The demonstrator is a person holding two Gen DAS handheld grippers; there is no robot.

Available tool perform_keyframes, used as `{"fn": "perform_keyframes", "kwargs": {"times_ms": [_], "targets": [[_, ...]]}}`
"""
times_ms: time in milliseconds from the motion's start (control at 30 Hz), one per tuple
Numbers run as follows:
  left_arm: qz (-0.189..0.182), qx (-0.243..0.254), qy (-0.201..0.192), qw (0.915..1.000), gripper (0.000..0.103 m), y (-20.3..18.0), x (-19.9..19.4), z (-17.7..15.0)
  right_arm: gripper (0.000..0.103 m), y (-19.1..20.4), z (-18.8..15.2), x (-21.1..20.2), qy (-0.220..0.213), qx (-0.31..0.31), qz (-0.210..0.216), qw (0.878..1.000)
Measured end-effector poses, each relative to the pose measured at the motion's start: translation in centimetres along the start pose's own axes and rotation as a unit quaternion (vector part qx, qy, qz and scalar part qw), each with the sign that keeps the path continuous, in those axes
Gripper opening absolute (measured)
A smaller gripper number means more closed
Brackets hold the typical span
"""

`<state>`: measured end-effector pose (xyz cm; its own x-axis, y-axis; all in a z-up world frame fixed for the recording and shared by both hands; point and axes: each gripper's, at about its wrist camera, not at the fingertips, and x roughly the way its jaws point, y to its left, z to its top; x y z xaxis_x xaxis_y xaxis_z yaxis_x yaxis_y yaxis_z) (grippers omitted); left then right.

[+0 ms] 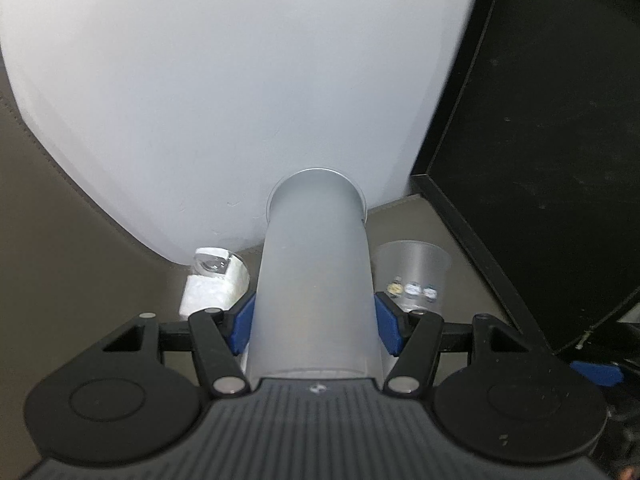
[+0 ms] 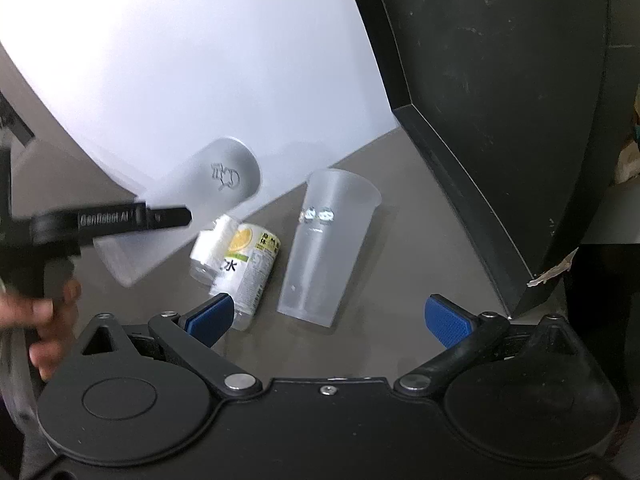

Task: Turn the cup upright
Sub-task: 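Lift the frosted cup off the seat with the left gripper, then grasp the cup's base end with the right gripper while the left gripper holds it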

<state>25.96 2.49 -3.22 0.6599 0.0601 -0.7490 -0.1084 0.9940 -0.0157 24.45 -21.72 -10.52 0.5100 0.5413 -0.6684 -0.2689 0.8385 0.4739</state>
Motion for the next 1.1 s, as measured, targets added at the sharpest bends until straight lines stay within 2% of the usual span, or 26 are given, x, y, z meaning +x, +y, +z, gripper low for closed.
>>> {"fn": "perform_keyframes", "kwargs": {"times_ms": [367,500,967,1100], "targets": [[-0.037,-0.02,-0.011,0.999,0.061,-2.3,-3.5,-3.2,0.103,-1.3,0.6,-1.1,-0.014,0.061,0.042,0.997],[-0.052,-0.037,-0.015,0.9979,0.06,-2.7,-4.6,-4.5,0.103,-0.9,0.9,-2.0,-0.031,0.056,0.027,0.998],[-0.095,-0.061,-0.039,0.9929,0.06,-4.0,-9.0,-7.3,0.103,-0.5,1.9,-3.6,0.002,0.155,0.107,0.982],[-0.104,-0.069,-0.043,0.9912,0.06,-4.1,-9.9,-8.1,0.103,-0.5,1.2,-2.8,0.036,0.2,0.135,0.97]]}}
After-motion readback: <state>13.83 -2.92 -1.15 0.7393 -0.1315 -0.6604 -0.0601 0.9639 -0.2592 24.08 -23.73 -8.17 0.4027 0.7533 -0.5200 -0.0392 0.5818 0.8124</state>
